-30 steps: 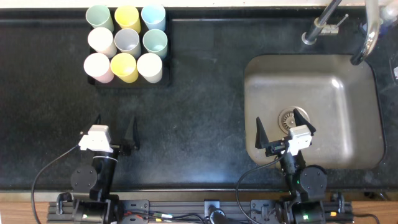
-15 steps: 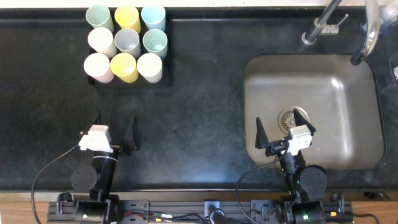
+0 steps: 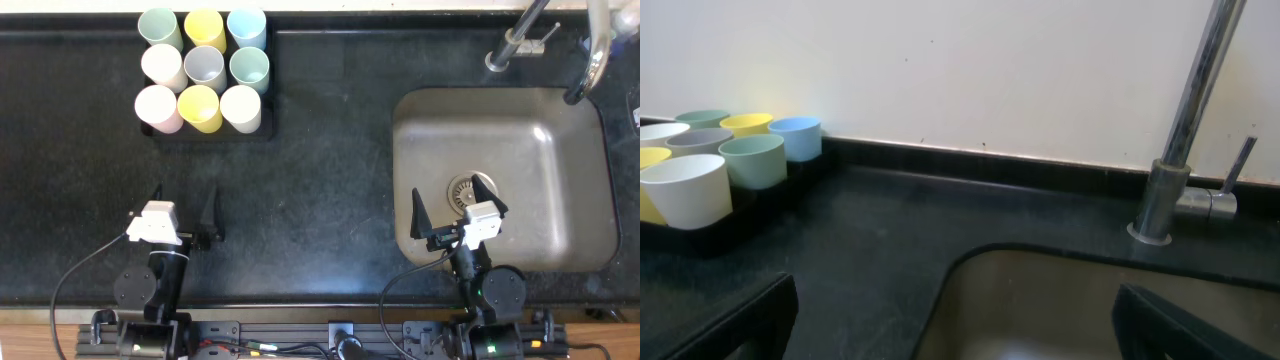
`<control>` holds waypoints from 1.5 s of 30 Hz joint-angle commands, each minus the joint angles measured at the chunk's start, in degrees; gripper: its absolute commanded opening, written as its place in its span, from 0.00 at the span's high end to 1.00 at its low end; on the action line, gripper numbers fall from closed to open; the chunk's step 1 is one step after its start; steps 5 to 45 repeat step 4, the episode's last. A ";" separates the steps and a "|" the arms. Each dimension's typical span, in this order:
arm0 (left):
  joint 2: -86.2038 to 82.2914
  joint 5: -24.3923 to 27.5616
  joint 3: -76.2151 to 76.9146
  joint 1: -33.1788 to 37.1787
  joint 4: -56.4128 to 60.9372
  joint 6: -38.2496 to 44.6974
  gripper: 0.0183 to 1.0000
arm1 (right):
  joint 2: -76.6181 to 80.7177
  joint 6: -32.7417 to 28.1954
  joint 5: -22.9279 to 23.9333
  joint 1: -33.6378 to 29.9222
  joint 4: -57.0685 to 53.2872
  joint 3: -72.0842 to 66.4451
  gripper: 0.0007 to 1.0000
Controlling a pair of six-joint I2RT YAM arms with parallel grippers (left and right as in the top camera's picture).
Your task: Store Cups
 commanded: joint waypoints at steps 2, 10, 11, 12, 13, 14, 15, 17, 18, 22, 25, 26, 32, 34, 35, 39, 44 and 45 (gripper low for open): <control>-0.44 0.52 -0.13 -0.22 -0.11 1.05 0.00 | -0.48 0.24 0.48 -0.11 0.24 -0.76 0.00; -0.44 0.52 -0.13 -0.22 -0.11 1.05 0.00 | -0.48 0.24 0.46 -0.11 0.24 -0.76 0.00; -0.44 0.52 -0.13 -0.22 -0.11 1.05 0.00 | -0.48 0.24 0.46 -0.11 0.24 -0.76 0.00; -0.44 0.52 -0.13 -0.22 -0.11 1.05 0.00 | -0.48 0.24 0.46 -0.11 0.24 -0.76 0.00; -0.44 0.52 -0.13 -0.22 -0.11 1.05 0.00 | -0.48 0.24 0.46 -0.11 0.24 -0.76 0.00; -0.44 0.52 -0.13 -0.22 -0.11 1.05 0.00 | -0.48 0.24 0.46 -0.11 0.24 -0.76 0.00; -0.44 0.52 -0.13 -0.22 -0.11 1.05 0.00 | -0.48 0.24 0.46 -0.11 0.24 -0.76 0.00; -0.44 0.52 -0.13 -0.22 -0.11 1.05 0.00 | -0.48 0.24 0.46 -0.11 0.24 -0.76 0.00; -0.44 0.52 -0.13 -0.22 -0.11 1.05 0.00 | -0.48 0.24 0.46 -0.11 0.24 -0.76 0.00; -0.44 0.52 -0.13 -0.22 -0.11 1.05 0.00 | -0.48 0.24 0.46 -0.11 0.24 -0.76 0.00; -0.44 0.52 -0.13 -0.22 -0.11 1.05 0.00 | -0.48 0.24 0.46 -0.11 0.24 -0.76 0.00; -0.44 0.52 -0.13 -0.22 -0.11 1.05 0.00 | -0.48 0.24 0.46 -0.11 0.24 -0.76 0.00; -0.44 0.52 -0.13 -0.22 -0.11 1.05 0.00 | -0.48 0.24 0.46 -0.11 0.24 -0.76 0.00; -0.44 0.52 -0.13 -0.22 -0.11 1.05 0.00 | -0.48 0.24 0.46 -0.11 0.24 -0.76 0.00; -0.44 0.52 -0.13 -0.22 -0.11 1.05 0.00 | -0.48 0.24 0.46 -0.11 0.24 -0.76 0.00; -0.44 0.52 -0.13 -0.22 -0.11 1.05 0.00 | -0.48 0.24 0.46 -0.11 0.24 -0.76 0.00; -0.44 0.52 -0.13 -0.22 -0.11 1.05 0.00 | -0.48 0.24 0.46 -0.11 0.24 -0.76 0.00; -0.44 0.52 -0.13 -0.22 -0.11 1.05 0.00 | -0.48 0.24 0.46 -0.11 0.24 -0.76 0.00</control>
